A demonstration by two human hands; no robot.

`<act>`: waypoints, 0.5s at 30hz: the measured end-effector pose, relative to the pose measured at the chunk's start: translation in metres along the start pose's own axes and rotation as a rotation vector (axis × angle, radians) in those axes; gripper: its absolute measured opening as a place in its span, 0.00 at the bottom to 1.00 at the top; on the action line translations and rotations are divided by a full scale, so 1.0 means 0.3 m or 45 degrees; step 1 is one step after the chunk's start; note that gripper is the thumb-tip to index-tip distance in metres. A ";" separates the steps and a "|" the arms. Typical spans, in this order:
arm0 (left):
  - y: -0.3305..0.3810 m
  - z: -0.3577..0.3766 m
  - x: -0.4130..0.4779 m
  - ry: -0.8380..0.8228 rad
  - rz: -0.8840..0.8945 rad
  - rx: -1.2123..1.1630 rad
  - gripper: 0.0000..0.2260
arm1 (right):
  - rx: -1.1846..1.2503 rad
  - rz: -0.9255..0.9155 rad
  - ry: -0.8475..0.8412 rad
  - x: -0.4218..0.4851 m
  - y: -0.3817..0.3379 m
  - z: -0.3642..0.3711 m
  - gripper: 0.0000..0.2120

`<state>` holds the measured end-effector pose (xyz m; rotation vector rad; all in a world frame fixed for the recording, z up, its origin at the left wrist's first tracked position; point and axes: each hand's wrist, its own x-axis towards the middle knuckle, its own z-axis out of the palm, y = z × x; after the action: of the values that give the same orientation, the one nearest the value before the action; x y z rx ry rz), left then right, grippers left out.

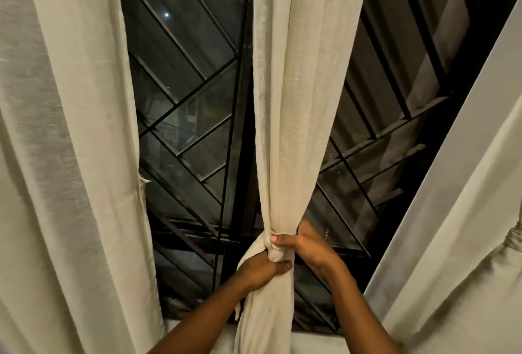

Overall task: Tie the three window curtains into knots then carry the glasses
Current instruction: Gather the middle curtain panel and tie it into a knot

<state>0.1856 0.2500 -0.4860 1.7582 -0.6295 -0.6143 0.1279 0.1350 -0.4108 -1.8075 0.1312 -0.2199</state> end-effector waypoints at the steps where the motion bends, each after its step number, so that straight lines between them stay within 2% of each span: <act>1: -0.005 -0.001 -0.011 0.013 0.020 -0.073 0.30 | 0.032 0.006 0.039 0.003 0.003 -0.004 0.26; 3: -0.010 -0.008 -0.036 0.138 0.162 -0.311 0.30 | 0.039 0.019 0.063 0.009 0.009 -0.028 0.24; 5: -0.014 -0.020 -0.056 0.355 0.277 -0.550 0.34 | 0.018 0.023 0.062 0.013 0.005 -0.048 0.29; 6: -0.011 -0.026 -0.061 0.475 0.274 -0.635 0.32 | 0.010 0.023 0.056 0.017 0.005 -0.057 0.32; 7: 0.003 -0.032 -0.070 0.590 0.262 -0.666 0.26 | 0.003 0.025 0.047 0.023 0.007 -0.061 0.33; 9: 0.028 -0.041 -0.084 0.775 0.232 -0.624 0.14 | -0.004 0.028 0.035 0.033 0.008 -0.062 0.31; 12: 0.041 -0.027 -0.118 0.793 0.290 -0.414 0.13 | -0.038 -0.004 0.096 0.053 0.006 -0.038 0.27; 15: 0.048 0.002 -0.126 0.809 0.364 -0.203 0.16 | -0.240 -0.087 0.264 0.070 0.000 0.001 0.27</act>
<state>0.1563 0.2720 -0.4689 1.5559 -0.3593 0.0997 0.1485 0.1311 -0.4091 -1.9755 0.2442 -0.4569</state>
